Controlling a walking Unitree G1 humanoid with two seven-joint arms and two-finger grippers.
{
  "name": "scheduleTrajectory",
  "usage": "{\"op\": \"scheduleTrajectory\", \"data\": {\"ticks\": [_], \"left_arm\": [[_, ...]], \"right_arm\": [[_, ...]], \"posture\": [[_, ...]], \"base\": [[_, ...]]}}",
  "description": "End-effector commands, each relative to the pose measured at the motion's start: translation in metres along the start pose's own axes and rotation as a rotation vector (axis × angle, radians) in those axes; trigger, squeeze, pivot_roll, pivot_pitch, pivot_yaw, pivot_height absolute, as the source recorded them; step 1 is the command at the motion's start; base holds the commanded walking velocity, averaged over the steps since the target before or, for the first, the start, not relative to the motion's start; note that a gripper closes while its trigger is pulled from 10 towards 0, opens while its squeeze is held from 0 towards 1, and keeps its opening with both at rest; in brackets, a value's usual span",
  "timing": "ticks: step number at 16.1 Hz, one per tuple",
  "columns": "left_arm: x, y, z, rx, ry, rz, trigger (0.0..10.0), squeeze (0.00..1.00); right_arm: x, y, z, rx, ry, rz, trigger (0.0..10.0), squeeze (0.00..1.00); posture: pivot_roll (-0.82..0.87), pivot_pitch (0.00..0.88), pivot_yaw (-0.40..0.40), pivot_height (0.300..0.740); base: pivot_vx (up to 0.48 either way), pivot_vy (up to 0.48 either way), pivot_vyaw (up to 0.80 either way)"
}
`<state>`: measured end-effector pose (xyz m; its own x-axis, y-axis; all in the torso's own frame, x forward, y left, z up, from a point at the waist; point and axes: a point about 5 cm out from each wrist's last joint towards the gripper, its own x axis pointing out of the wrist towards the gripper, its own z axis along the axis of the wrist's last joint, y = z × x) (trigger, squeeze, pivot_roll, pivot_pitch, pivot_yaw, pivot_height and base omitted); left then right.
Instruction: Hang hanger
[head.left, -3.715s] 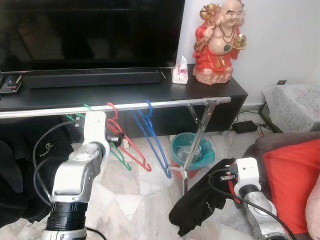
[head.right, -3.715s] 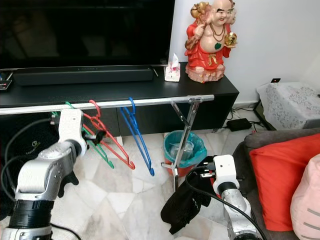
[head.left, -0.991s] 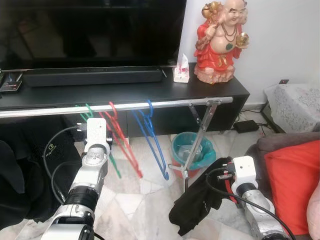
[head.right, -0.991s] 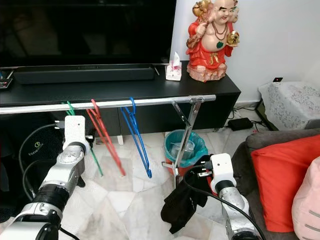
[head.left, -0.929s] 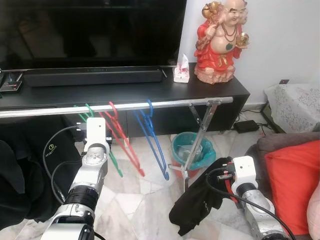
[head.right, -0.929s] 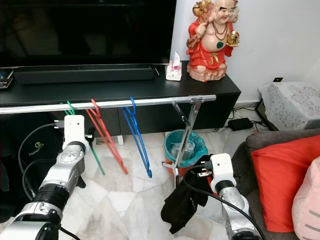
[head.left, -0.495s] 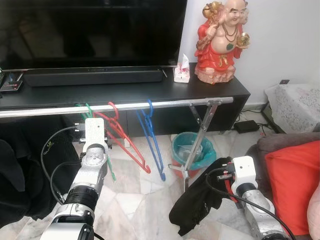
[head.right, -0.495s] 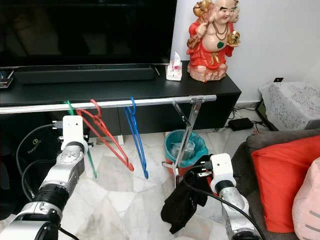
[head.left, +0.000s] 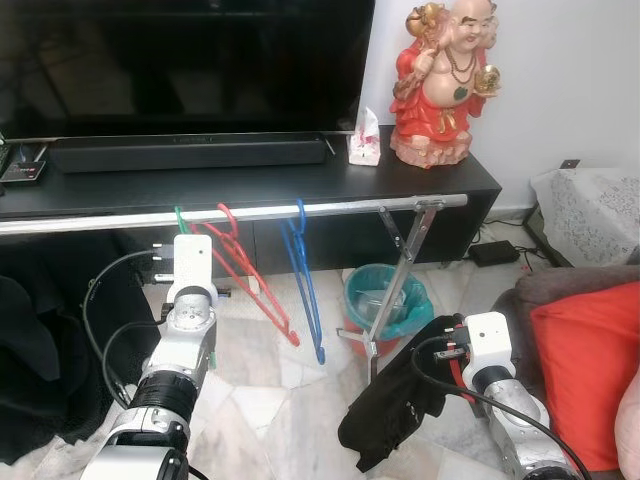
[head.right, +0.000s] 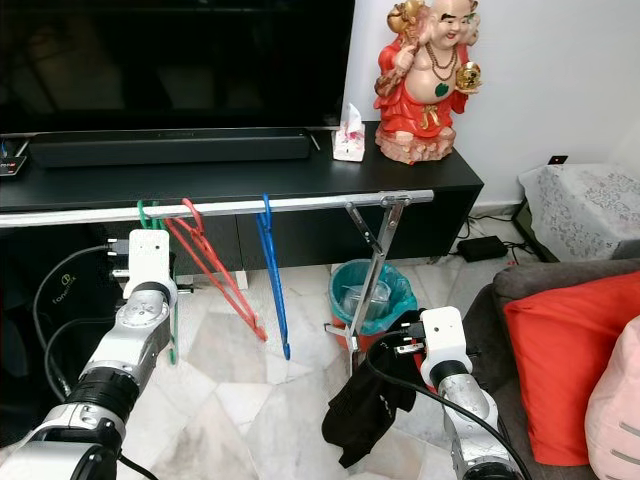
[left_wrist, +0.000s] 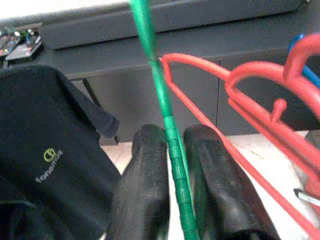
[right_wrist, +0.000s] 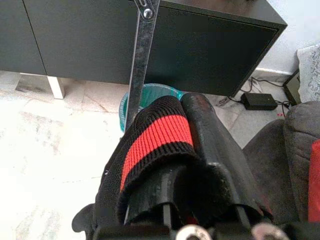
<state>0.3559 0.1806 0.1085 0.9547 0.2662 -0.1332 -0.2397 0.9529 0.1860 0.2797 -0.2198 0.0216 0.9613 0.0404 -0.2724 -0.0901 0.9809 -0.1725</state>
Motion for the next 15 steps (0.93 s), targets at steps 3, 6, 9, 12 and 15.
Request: {"op": "scheduleTrajectory", "data": {"ticks": [3, 6, 9, 12, 15], "left_arm": [[-0.009, 0.003, 0.008, 0.047, -0.080, 0.009, 0.0, 0.00], [-0.024, 0.014, 0.004, 0.075, -0.108, 0.034, 0.0, 0.00], [-0.036, 0.025, -0.005, 0.099, -0.094, 0.051, 0.0, 0.00], [-0.046, 0.036, -0.008, 0.103, -0.097, 0.087, 1.4, 0.00], [-0.055, 0.050, -0.014, 0.137, -0.110, 0.108, 10.0, 0.00]], "right_arm": [[-0.001, -0.004, 0.001, 0.005, -0.002, -0.014, 10.0, 0.00], [-0.002, -0.004, -0.001, 0.006, 0.002, -0.016, 10.0, 0.00], [-0.002, -0.003, -0.002, 0.007, 0.006, -0.012, 10.0, 0.00], [-0.001, -0.002, -0.002, 0.007, 0.005, -0.008, 10.0, 0.00], [-0.002, -0.004, -0.002, 0.006, 0.006, -0.012, 10.0, 0.00]], "posture": [[0.09, 0.000, -0.087, 0.740], [0.10, 0.000, -0.086, 0.740], [0.11, 0.000, -0.088, 0.740], [0.11, 0.000, -0.087, 0.740], [0.11, 0.000, -0.087, 0.740]], "base": [[0.000, 0.000, 0.00], [0.000, 0.000, 0.00], [0.000, 0.000, 0.00], [0.000, 0.000, 0.00], [0.000, 0.000, 0.00]]}}
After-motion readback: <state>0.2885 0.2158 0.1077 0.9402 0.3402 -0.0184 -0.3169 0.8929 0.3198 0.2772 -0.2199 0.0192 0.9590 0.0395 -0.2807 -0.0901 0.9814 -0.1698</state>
